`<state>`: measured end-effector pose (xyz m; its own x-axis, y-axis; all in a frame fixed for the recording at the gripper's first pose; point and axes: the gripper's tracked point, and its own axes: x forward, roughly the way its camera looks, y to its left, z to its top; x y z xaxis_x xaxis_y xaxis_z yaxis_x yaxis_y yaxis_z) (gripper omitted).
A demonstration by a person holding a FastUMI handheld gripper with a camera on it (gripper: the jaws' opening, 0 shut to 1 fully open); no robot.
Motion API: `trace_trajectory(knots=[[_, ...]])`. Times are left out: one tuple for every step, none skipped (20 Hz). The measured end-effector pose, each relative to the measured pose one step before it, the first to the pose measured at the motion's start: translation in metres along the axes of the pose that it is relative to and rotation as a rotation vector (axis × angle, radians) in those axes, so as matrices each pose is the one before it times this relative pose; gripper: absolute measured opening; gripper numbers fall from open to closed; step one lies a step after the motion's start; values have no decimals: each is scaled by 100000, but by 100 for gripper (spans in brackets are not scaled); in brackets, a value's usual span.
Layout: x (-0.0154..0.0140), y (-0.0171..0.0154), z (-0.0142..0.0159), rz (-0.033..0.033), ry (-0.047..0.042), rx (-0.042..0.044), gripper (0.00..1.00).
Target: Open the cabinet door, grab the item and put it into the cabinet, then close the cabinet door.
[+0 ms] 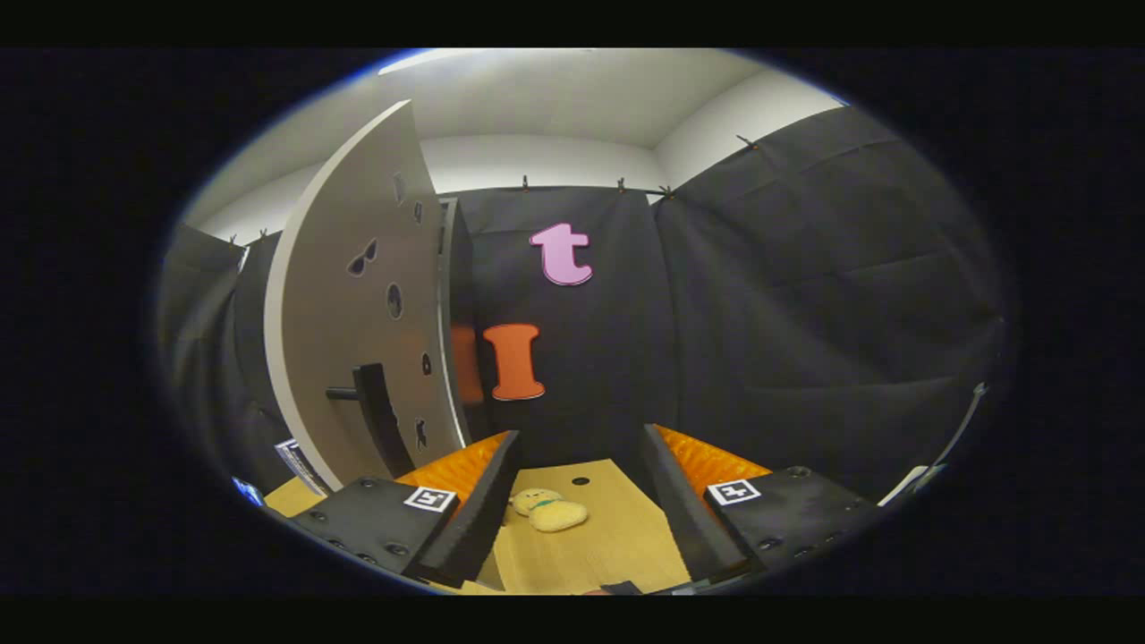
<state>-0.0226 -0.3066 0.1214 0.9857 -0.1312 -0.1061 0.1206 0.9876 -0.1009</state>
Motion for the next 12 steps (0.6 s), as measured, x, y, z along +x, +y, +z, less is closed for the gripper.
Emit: trace_trajectory(knots=[[230, 501, -370, 1513, 1040, 104, 87], [784, 679, -207, 1288, 840, 54, 87], [392, 667, -321, 1336, 353, 60, 87], [447, 628, -137, 1029, 161, -44, 87], [180, 462, -57, 827, -55, -30, 87], [89, 401, 64, 788, -566, 251, 87], [111, 536, 69, 1222, -496, 541, 87], [172, 287, 15, -149, -46, 410, 87], [69, -303, 33, -1222, -44, -134, 86], [65, -7, 99, -890, -177, -43, 86], [-183, 18, 136, -1092, -301, -173, 86], [-30, 27, 74, -1337, -615, -737, 86]])
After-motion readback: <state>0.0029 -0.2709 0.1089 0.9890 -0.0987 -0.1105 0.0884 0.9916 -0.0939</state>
